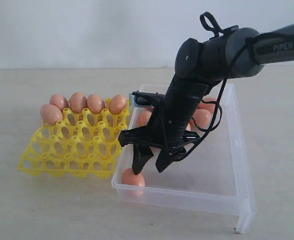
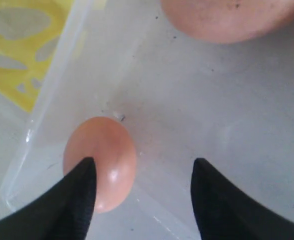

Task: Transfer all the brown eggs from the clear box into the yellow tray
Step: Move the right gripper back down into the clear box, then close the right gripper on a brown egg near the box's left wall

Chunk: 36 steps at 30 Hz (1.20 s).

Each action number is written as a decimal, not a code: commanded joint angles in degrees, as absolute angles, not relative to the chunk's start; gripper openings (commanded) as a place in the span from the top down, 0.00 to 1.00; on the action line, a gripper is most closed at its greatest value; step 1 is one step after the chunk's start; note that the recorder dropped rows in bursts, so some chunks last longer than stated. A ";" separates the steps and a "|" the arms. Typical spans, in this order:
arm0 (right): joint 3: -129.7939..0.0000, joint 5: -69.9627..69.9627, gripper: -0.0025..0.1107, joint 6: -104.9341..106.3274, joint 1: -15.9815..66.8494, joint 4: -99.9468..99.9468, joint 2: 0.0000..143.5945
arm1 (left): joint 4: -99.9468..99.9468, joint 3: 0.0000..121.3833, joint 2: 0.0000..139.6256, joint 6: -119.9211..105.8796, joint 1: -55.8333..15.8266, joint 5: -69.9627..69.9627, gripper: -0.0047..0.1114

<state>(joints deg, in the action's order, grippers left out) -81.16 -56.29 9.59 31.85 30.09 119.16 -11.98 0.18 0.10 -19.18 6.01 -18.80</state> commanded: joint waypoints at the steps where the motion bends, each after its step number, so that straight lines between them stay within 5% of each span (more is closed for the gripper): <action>1: -81.46 -55.90 0.49 9.52 33.72 30.33 119.45 | -12.13 0.00 0.00 -18.63 6.15 -18.00 1.00; 22: -81.35 -51.54 0.49 6.95 36.51 31.44 123.25 | -12.13 0.00 0.00 -18.63 6.15 -18.00 1.00; 24: -81.35 -51.66 0.56 6.88 36.51 31.33 123.46 | -12.13 0.00 0.00 -18.63 6.15 -18.00 1.00; 26: -81.35 -50.00 0.98 6.88 36.51 31.01 123.46 | -12.13 0.00 0.00 -18.63 6.15 -18.00 1.00; 36: -80.65 -39.93 0.98 -4.57 36.76 20.50 113.70 | -12.13 0.00 0.00 -18.63 6.15 -18.00 1.00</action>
<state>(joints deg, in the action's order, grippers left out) -81.34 -42.94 1.25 36.53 26.54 118.18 -11.98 0.18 0.10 -19.18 6.01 -18.80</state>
